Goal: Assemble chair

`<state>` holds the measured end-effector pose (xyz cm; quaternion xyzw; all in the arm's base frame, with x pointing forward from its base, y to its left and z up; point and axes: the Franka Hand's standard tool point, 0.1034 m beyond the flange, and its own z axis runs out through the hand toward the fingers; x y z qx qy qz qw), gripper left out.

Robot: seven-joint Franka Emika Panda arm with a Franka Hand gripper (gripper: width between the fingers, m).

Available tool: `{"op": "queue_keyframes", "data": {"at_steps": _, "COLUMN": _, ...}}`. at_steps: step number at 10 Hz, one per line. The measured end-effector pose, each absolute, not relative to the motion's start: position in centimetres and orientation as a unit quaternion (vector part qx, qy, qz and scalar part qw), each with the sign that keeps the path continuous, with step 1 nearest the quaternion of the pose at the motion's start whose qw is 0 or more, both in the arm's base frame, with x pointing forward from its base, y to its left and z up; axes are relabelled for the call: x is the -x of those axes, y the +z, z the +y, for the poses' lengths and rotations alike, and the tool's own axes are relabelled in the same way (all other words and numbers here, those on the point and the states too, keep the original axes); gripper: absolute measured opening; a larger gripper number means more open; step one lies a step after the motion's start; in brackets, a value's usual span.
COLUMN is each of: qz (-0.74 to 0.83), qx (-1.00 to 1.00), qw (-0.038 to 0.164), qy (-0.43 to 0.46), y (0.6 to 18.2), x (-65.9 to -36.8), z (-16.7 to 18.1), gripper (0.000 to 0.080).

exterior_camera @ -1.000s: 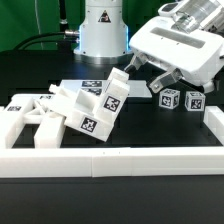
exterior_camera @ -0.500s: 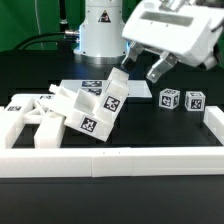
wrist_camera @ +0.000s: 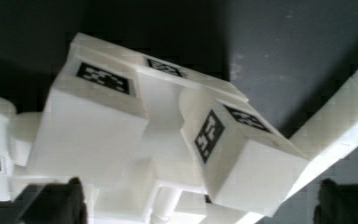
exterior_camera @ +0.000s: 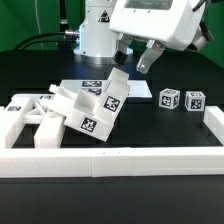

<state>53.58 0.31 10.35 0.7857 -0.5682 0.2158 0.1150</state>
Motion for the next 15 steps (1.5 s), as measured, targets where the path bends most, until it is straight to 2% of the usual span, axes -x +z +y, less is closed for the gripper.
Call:
{"op": "queue_keyframes", "data": {"at_steps": 2, "qz": -0.627, "qx": -0.748, "qw": 0.08, "qy": 0.202, "y": 10.3, "x": -51.8, "z": -0.9, "gripper": 0.0649}}
{"op": "queue_keyframes", "data": {"at_steps": 3, "qz": -0.626, "qx": -0.747, "qw": 0.075, "qy": 0.211, "y": 10.3, "x": -51.3, "z": -1.2, "gripper": 0.0649}}
{"op": "queue_keyframes", "data": {"at_steps": 6, "qz": -0.622, "qx": -0.749, "qw": 0.08, "qy": 0.211, "y": 10.2, "x": -51.3, "z": -1.2, "gripper": 0.0649}}
{"op": "queue_keyframes", "data": {"at_steps": 7, "qz": -0.635, "qx": -0.74, "qw": 0.074, "qy": 0.209, "y": 10.1, "x": -51.2, "z": -1.2, "gripper": 0.0649}}
{"op": "queue_keyframes", "data": {"at_steps": 9, "qz": -0.673, "qx": -0.711, "qw": 0.042, "qy": 0.199, "y": 9.9, "x": -50.7, "z": -1.4, "gripper": 0.0649}}
{"op": "queue_keyframes", "data": {"at_steps": 10, "qz": -0.68, "qx": -0.707, "qw": 0.034, "qy": 0.194, "y": 9.7, "x": -50.7, "z": -1.6, "gripper": 0.0649}}
{"op": "queue_keyframes", "data": {"at_steps": 15, "qz": -0.677, "qx": -0.707, "qw": 0.054, "qy": 0.197, "y": 8.1, "x": -50.1, "z": -1.7, "gripper": 0.0649}}
